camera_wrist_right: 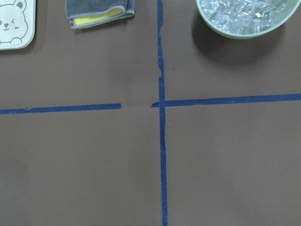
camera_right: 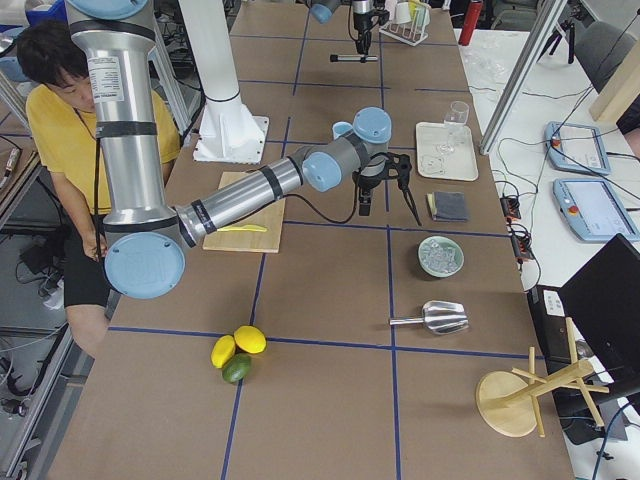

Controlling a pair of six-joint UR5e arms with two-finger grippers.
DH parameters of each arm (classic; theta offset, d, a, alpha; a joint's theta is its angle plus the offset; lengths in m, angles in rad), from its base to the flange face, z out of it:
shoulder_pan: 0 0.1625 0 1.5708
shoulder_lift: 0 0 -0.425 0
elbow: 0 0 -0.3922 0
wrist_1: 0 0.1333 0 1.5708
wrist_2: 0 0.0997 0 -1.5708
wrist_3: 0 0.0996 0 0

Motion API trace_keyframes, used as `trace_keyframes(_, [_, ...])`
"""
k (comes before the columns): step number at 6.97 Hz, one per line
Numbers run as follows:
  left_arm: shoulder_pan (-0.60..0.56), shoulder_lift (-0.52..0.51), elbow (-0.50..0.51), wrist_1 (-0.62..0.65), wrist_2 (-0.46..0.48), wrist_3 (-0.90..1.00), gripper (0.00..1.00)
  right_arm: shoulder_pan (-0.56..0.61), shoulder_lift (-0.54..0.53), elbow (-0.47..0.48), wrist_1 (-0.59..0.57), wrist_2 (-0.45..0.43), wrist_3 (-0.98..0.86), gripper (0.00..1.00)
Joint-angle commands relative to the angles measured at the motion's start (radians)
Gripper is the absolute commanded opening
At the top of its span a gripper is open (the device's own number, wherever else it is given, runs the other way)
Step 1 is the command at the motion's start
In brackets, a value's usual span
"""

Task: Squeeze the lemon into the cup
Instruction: 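Grasp the steel muddler with the left gripper and lift it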

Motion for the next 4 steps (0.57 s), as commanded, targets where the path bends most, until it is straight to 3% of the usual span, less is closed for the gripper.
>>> trace_keyframes(1, [0.085,-0.160,-0.055,0.015,0.213,0.002,0.00,0.036,-0.025,-0.001,-0.001,0.003,-0.035,1.00])
trace_keyframes(3, [0.130,-0.234,-0.064,-0.096,0.353,-0.007,0.00,0.039,-0.031,-0.002,0.000,0.003,-0.037,1.00])
trace_keyframes(4, [0.205,-0.231,-0.060,-0.285,0.572,-0.027,0.00,0.039,-0.033,-0.002,0.000,0.003,-0.037,1.00])
